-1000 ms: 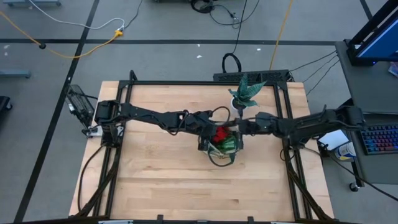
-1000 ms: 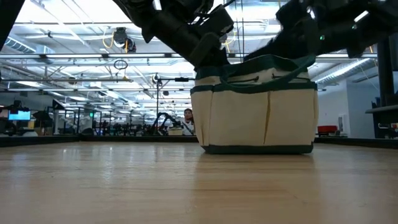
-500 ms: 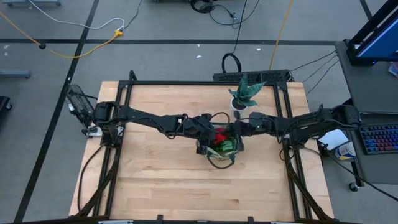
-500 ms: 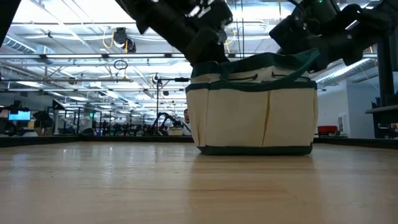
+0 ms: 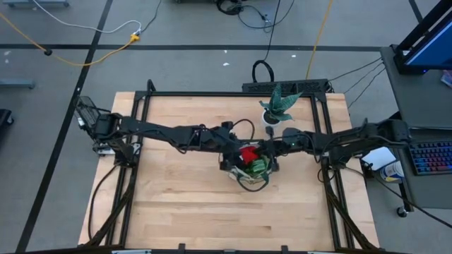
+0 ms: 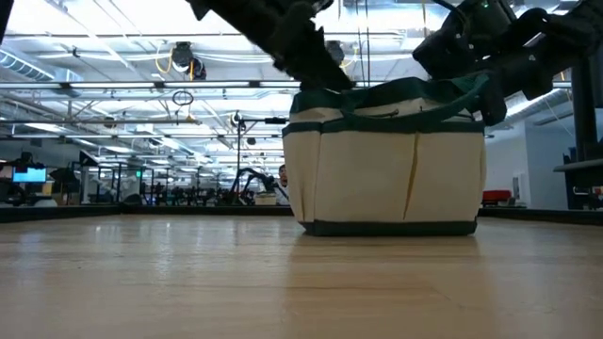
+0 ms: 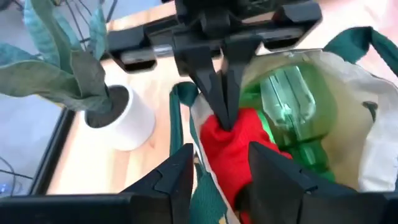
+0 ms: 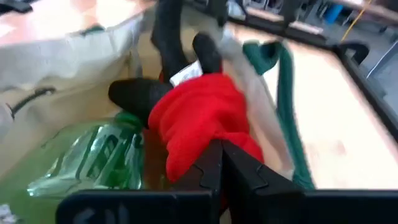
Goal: Pick & Place Garden tools in Gardening bag
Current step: Put the red gloves into the gardening bag
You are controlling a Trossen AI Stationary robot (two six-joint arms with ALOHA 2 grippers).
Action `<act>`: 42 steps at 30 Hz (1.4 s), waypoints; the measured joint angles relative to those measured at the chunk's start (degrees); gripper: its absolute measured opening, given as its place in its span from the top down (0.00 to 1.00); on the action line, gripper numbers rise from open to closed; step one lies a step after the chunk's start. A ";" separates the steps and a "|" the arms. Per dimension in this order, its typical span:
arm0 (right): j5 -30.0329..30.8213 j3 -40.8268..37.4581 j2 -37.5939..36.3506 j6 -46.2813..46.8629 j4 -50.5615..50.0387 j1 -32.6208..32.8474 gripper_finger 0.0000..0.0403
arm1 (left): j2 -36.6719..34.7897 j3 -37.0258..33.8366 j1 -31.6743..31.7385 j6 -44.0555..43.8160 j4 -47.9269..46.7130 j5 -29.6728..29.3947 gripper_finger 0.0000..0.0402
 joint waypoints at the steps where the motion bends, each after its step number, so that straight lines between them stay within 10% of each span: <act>1: -0.03 -0.11 -0.33 -0.42 0.67 0.00 0.99 | 0.00 0.07 -0.01 -0.03 -0.72 0.48 0.60; 24: 0.06 -0.10 -3.43 0.31 0.39 0.02 1.00 | -2.83 0.26 -5.75 9.64 -10.93 -7.17 0.60; 35: -0.02 -0.10 -3.43 0.23 0.70 0.07 1.00 | -3.31 0.07 -5.77 4.96 -5.59 2.42 0.61; 42: -0.04 -0.07 -3.45 0.23 0.57 0.09 1.00 | 0.86 -0.11 -4.86 5.52 -4.28 -2.16 0.61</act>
